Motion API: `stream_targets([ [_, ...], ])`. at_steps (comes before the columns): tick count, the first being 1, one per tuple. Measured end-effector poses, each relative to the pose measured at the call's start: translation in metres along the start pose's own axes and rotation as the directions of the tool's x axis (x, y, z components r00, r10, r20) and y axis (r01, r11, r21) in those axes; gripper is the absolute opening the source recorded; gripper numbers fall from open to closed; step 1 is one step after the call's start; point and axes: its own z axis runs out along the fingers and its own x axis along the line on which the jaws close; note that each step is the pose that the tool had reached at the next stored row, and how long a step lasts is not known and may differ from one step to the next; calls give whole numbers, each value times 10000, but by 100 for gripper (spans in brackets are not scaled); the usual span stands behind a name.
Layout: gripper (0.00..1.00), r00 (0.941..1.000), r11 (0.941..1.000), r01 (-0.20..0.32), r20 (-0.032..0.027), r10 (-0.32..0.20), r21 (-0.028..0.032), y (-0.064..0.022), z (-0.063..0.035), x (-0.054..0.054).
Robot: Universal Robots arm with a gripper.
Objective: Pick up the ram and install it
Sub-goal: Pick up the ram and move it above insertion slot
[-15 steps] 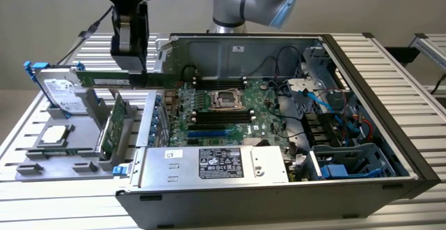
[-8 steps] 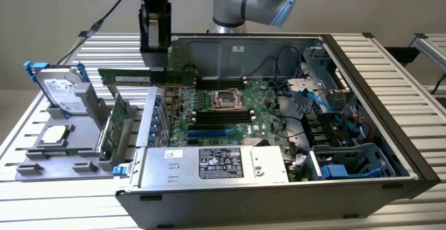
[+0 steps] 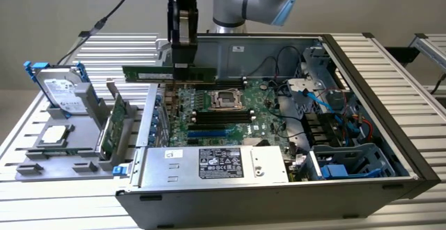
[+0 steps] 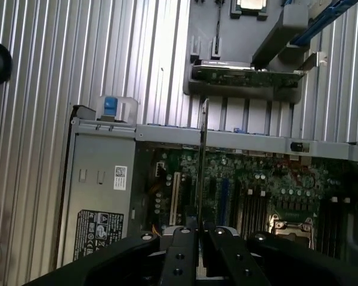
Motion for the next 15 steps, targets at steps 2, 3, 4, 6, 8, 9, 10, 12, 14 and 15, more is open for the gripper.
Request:
stream_targets([
  [2,14,10000,10000,-1,-2,1,38,-69,-5,-21],
  [3,14,10000,10000,-2,-4,2,62,-102,-7,-35],
  [4,14,10000,10000,-3,-6,3,89,-135,-7,-52],
  [6,14,10000,9999,-5,-11,5,140,-202,-7,-88],
  [8,14,10000,9998,-6,-16,7,188,-270,-6,-126],
  [9,14,10000,9998,-7,-17,8,212,-303,-5,-144],
  [10,14,10000,9997,-8,-19,9,235,-337,-5,-163],
  [12,14,10000,9996,-11,-23,11,282,-406,-4,-200],
  [14,14,10000,9995,-12,-27,13,329,-473,-4,-236],
  [15,14,10000,9994,-13,-29,14,351,-507,-3,-254],
])
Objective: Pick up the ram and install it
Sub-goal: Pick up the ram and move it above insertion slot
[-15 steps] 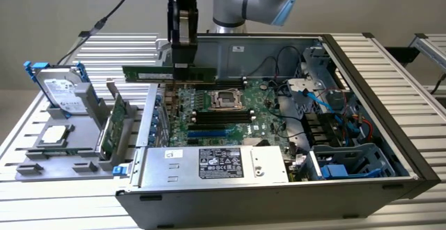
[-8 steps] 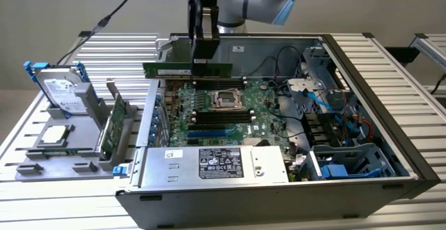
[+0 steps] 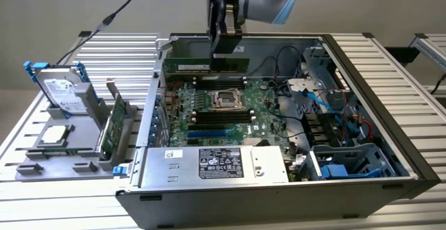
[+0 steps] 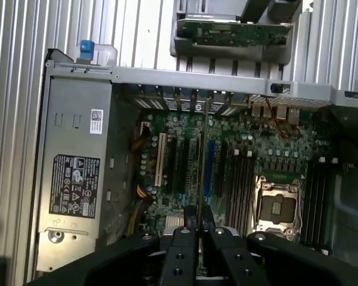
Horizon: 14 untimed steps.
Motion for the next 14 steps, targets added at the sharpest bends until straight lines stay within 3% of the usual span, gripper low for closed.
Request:
stream_targets([
  [6,14,10000,9999,-5,-9,5,111,-204,12,-118],
  [12,14,10000,9999,-6,-16,6,119,-374,55,-311],
  [14,14,10000,9999,-8,-48,9,116,-403,76,-384],
])
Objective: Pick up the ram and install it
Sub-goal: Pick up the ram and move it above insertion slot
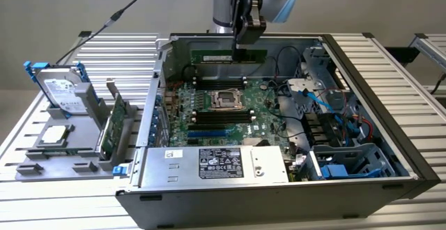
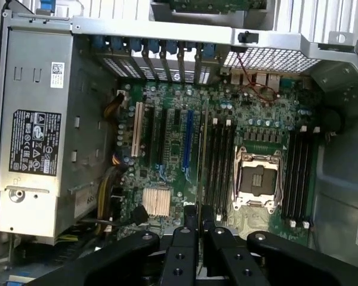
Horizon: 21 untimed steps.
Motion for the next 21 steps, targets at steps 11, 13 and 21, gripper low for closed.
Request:
stream_targets([
  [11,14,9997,10000,-13,-225,13,-17,-53,129,-305],
  [13,14,9997,10000,-16,-264,16,-22,-66,151,-343],
  [21,14,9996,10000,-19,-281,18,-22,-73,164,-369],
])
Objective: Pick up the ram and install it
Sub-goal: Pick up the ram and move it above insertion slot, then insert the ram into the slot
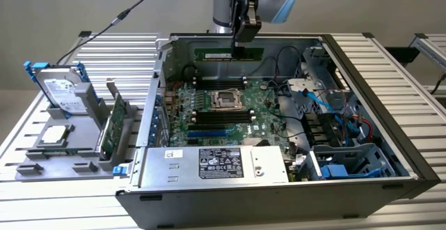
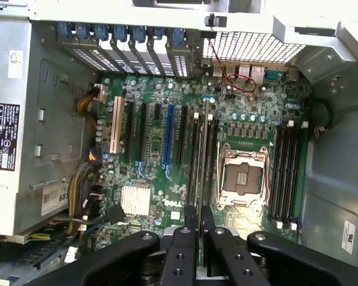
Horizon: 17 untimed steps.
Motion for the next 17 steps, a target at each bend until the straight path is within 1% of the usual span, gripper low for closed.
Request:
stream_targets([
  [12,14,10000,10000,0,-2,0,0,0,4,-1],
  [13,14,10000,10000,-1,-12,1,-2,-1,17,-2],
  [17,14,10000,10000,-1,-13,1,-1,36,91,-13],
])
